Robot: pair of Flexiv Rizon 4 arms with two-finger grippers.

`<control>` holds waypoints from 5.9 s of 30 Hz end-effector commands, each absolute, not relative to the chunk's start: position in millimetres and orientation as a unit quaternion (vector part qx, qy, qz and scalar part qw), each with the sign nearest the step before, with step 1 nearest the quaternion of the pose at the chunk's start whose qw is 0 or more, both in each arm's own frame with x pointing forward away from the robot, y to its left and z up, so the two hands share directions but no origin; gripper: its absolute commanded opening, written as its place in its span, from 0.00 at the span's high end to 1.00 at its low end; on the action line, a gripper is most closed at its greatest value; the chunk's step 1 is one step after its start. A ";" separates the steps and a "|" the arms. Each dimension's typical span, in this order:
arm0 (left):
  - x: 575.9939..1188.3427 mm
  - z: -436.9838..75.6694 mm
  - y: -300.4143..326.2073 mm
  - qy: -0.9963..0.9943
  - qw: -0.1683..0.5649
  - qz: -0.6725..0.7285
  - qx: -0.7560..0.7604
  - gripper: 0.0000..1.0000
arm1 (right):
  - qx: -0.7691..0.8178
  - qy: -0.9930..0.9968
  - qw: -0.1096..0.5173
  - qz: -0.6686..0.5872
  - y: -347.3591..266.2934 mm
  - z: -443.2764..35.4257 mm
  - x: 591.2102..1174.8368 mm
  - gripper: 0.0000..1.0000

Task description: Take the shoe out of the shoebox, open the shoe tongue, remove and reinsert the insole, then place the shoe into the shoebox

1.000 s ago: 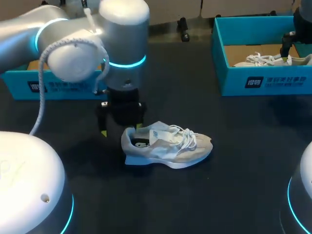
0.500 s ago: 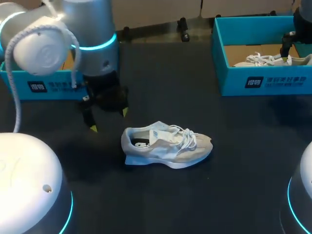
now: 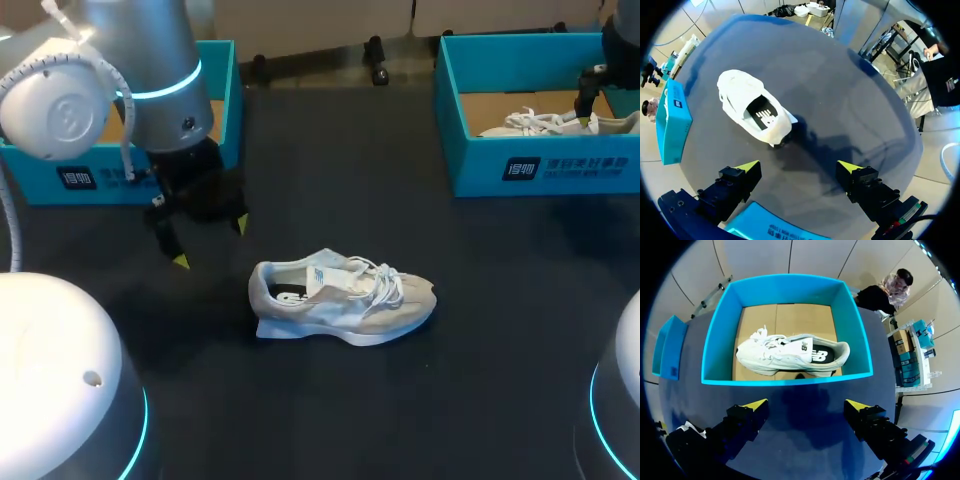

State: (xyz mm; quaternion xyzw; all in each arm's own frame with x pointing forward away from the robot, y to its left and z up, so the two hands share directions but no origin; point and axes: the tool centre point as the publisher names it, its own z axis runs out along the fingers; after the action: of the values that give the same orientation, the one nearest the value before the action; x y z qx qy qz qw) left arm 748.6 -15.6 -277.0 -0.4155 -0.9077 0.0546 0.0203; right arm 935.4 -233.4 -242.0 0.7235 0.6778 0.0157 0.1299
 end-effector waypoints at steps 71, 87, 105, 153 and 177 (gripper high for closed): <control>749.7 -349.3 57.3 -0.831 0.068 0.548 -0.075 0.00 | 0.724 0.677 0.131 0.017 -233.3 -242.2 934.5 0.00; 748.4 -351.8 57.1 -0.832 0.072 0.544 -0.074 0.00 | 0.724 0.677 0.131 0.017 -233.3 -242.2 934.5 0.00; 746.6 -374.2 33.1 -0.827 0.016 0.561 0.034 0.00 | 0.724 0.677 0.131 0.017 -233.3 -242.2 934.5 0.00; 725.8 -399.1 -30.9 -0.838 -0.012 0.544 0.037 0.00 | 0.724 0.677 0.131 0.017 -233.3 -242.2 934.5 0.00; 725.8 -413.5 -69.3 -0.839 -0.006 0.542 0.042 0.00 | 0.724 0.677 0.131 0.017 -233.3 -242.2 934.5 0.00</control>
State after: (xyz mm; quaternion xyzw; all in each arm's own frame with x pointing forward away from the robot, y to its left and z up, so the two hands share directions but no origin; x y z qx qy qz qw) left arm 723.7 -65.6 -410.4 0.0426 -0.8388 0.5428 -0.0067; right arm 935.4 -233.4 -242.0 0.7235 0.6778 0.0157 0.1299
